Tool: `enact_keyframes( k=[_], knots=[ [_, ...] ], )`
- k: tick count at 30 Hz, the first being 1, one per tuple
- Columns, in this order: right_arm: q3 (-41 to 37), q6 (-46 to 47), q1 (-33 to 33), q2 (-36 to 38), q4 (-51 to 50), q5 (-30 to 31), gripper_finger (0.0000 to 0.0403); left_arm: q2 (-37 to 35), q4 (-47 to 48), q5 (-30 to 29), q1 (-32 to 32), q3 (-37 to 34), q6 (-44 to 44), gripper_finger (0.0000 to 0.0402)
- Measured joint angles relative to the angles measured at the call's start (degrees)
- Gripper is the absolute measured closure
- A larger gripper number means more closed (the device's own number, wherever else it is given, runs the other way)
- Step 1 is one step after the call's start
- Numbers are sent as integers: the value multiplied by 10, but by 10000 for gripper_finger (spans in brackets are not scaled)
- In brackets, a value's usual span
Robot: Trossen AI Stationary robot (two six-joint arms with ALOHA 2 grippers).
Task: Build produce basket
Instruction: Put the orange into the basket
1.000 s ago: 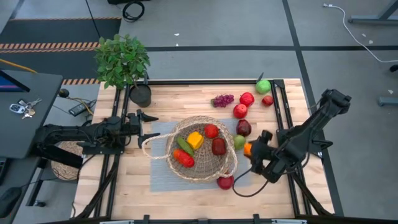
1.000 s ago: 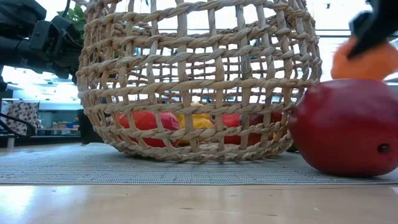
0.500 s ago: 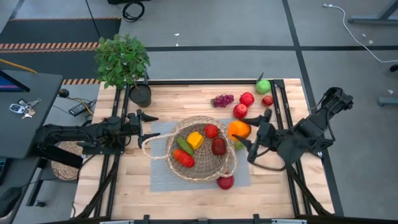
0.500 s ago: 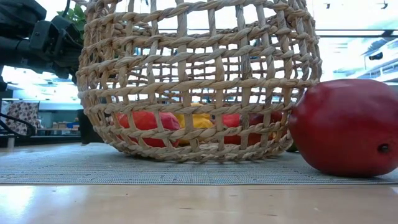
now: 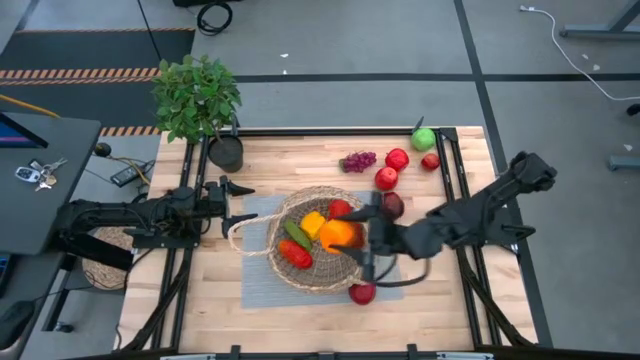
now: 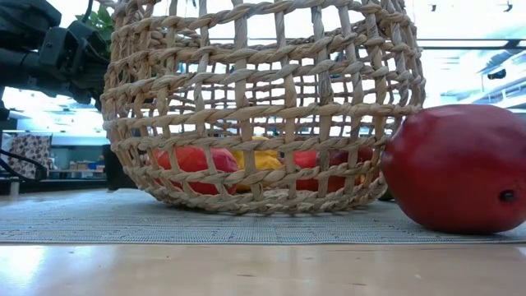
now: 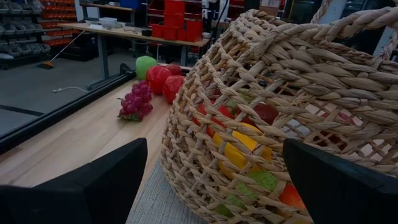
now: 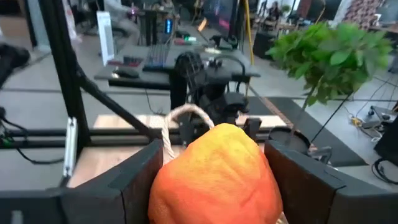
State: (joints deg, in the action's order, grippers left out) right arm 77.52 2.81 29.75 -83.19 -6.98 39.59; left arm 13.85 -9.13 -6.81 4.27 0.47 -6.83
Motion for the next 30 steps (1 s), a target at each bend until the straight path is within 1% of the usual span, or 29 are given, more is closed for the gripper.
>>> enact_keyframes(
  k=[4, 8, 13, 16, 19, 21, 27, 30],
  knots=[
    [14, 3, -33, -37, -13, -60, 131, 0, 0, 0, 0, 0, 0, 19],
    [60, 11, -58, -81, -70, -112, 131, 0, 0, 0, 0, 0, 0, 19],
    [153, -7, -76, -150, -184, -133, 131, 0, 0, 0, 0, 0, 0, 19],
    [223, -50, -77, -194, -252, -138, 131, 0, 0, 0, 0, 0, 0, 19],
    [278, -139, -70, -232, -298, -136, 131, 0, 0, 0, 0, 0, 0, 19],
    [297, -214, -62, -250, -308, -121, 130, 0, 0, 0, 0, 0, 0, 19],
    [304, -487, -45, -275, -302, -37, 126, 0, 0, 0, 0, 0, 0, 19],
    [303, -591, -40, -279, -305, 0, 125, 0, 0, 0, 0, 0, 0, 19]
  ],
)
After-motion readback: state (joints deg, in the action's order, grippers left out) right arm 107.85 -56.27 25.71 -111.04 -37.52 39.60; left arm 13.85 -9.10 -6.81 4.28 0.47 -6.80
